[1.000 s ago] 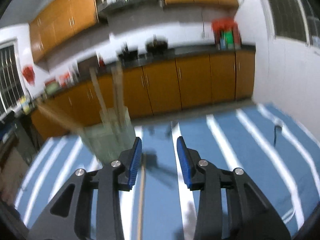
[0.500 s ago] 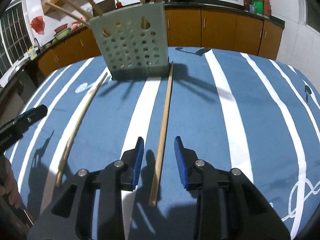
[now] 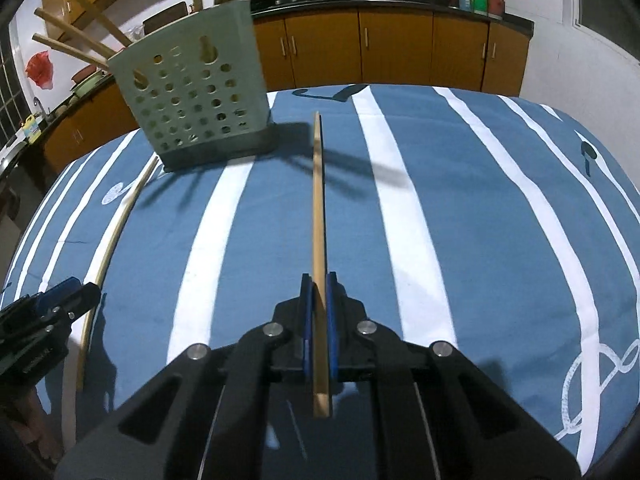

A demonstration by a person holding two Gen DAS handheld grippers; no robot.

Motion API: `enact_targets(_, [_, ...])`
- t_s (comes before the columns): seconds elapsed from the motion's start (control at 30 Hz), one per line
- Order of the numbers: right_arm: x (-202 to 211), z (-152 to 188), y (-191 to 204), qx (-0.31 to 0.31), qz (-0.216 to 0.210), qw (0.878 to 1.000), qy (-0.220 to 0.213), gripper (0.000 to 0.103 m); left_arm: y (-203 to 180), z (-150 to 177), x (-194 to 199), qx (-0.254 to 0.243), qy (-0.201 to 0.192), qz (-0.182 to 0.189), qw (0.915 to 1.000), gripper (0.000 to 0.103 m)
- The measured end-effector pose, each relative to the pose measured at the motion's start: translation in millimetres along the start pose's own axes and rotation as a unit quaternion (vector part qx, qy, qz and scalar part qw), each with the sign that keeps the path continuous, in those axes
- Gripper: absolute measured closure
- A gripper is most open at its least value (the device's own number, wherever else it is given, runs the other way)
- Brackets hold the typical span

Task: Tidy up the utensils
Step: 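Lower both tools to the cloth and close each on a chopstick, then raise both held chopsticks off the cloth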

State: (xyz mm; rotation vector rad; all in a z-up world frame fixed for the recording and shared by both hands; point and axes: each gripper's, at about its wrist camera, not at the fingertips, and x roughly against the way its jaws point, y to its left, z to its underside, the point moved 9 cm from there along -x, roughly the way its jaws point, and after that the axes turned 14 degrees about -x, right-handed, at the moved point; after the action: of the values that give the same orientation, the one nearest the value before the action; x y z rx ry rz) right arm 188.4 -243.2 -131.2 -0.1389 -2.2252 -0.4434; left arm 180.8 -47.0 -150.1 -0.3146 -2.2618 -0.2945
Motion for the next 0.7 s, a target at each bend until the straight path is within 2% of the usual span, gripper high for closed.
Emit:
enact_targets(0.03, [0.0,0.1,-0.6,0.001,0.0,1.0,0.0,0.095,-0.7,-0.7,-0.8,-0.004,0.002,-0.003,1.0,0.066])
enact_targets(0.07, [-0.3,-0.4,-0.3,0.002,0.0,1.0,-0.001,0.095,-1.1,-1.5,-1.1,-0.005,0.002,-0.003,1.0,0.078])
enact_targets(0.1, [-0.5,-0.4,0.3,0.003,0.0,1.0,-0.001,0.095,0.2,-2.1,-1.6,-0.007,0.003,-0.006,1.0,0.084])
enact_targets(0.17, [-0.9,-0.1,2.3,0.007,-0.002,1.0,-0.001,0.095,6.0,-3.5,-3.0,-0.005,0.005,-0.009,0.9999,0.091])
enact_targets(0.5, [-6.0,-9.0,3.3,0.014,0.01,1.0,-0.012,0.095,70.6,-7.8,-13.7,0.041,0.012,-0.053,0.9977,0.092])
enact_targets(0.63, [-10.0,-18.5,0.0,0.007,0.018,1.0,-0.018,0.095,67.8,-9.9,-14.1,0.037,0.009,-0.041,0.9984,0.091])
enact_targets(0.7, [-11.8,-21.7,-1.0,0.005,0.02,1.0,-0.019,0.095,58.8,-11.2,-14.2,0.031,0.003,-0.016,0.9994,0.091])
